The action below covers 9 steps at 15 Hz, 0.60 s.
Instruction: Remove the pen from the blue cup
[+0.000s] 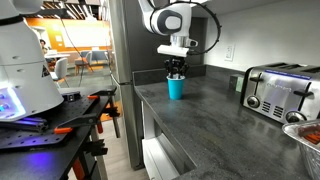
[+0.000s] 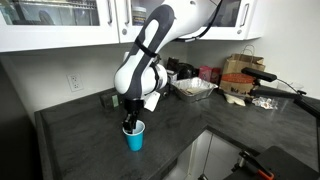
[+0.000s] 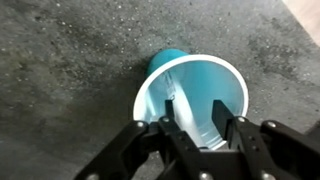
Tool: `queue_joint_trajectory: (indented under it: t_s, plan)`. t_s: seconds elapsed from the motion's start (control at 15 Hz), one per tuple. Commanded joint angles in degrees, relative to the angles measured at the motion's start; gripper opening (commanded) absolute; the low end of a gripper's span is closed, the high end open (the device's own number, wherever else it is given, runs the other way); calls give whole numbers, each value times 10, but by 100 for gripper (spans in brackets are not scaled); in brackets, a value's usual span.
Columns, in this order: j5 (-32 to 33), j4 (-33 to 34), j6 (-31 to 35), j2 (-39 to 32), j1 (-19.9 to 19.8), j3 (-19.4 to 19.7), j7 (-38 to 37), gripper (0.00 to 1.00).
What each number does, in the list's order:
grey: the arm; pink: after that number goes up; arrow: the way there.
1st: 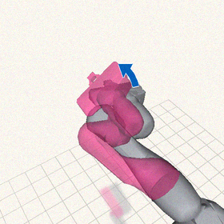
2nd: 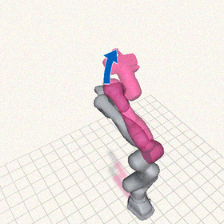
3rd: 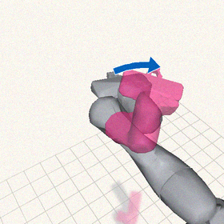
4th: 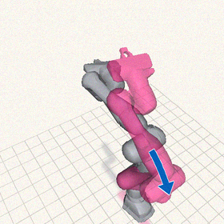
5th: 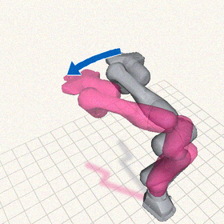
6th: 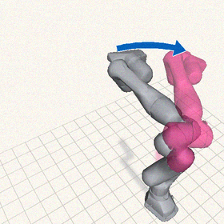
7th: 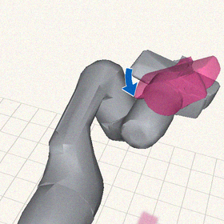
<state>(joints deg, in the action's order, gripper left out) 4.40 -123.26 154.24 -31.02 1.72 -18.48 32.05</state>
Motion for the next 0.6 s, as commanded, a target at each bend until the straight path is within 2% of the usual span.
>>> queue_joint_trajectory:
  t_s: [0.0, 0.07, 0.13, 0.27, 0.53]
  plan:
    - [17, 17, -3, -10, 9, 2, 3, 40]
    - [17, 21, -4, -12, 8, 0, 4, 21]
    - [18, 23, -4, -12, 8, -1, 4, 19]
    - [19, 26, -5, -12, 8, -2, 5, 2]
    - [11, 23, -22, 2, 1, -8, 8, 6]
